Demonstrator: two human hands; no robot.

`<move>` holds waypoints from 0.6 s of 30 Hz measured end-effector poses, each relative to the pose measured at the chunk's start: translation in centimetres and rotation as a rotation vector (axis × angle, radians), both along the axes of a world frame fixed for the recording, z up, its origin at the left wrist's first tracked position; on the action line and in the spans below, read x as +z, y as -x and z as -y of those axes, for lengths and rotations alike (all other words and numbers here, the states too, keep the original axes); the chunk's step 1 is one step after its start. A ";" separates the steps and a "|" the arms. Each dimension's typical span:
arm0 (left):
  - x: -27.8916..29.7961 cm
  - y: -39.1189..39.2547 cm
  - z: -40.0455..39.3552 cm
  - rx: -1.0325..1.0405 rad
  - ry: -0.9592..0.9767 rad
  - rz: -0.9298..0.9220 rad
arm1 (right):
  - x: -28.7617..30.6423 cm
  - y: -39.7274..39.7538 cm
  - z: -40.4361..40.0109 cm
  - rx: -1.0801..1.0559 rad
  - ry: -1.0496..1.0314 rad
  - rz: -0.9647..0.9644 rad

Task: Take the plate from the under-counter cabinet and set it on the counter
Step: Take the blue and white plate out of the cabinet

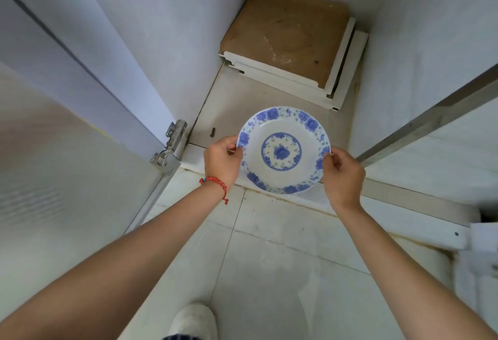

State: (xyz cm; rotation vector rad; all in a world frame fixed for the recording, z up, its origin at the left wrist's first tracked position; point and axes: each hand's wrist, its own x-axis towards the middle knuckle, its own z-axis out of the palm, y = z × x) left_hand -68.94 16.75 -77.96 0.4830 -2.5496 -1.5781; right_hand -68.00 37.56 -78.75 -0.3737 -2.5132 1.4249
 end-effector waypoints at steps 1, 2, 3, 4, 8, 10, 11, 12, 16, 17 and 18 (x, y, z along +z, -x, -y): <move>0.8 -0.9 0.2 0.012 0.004 0.020 | 0.9 -0.8 0.2 0.006 -0.002 0.001; 1.7 -1.8 0.4 0.023 -0.004 0.037 | 1.8 -1.6 0.5 0.009 -0.004 0.003; 2.7 -2.6 0.6 0.030 -0.014 0.044 | 2.8 -2.3 0.8 0.009 -0.003 0.008; 3.7 -3.4 0.8 0.036 -0.023 0.045 | 3.8 -3.0 1.0 0.009 0.001 0.015; 8.4 -6.5 1.5 0.113 -0.067 0.053 | 7.8 -5.9 1.9 0.028 0.032 0.065; 10.8 -8.0 1.8 0.157 -0.096 0.086 | 10.1 -7.3 2.3 0.020 0.062 0.109; 12.1 -8.7 2.0 0.176 -0.112 0.107 | 11.4 -8.0 2.5 0.015 0.068 0.116; 13.4 -9.3 2.1 0.196 -0.125 0.125 | 12.7 -8.6 2.6 0.015 0.068 0.121; 19.3 -11.7 2.5 0.258 -0.166 0.169 | 19.0 -10.8 3.2 -0.011 0.075 0.179; 20.9 -12.3 2.6 0.269 -0.187 0.180 | 20.8 -11.3 3.3 -0.016 0.075 0.188; 22.5 -12.8 2.7 0.282 -0.211 0.184 | 22.6 -11.8 3.4 -0.020 0.082 0.195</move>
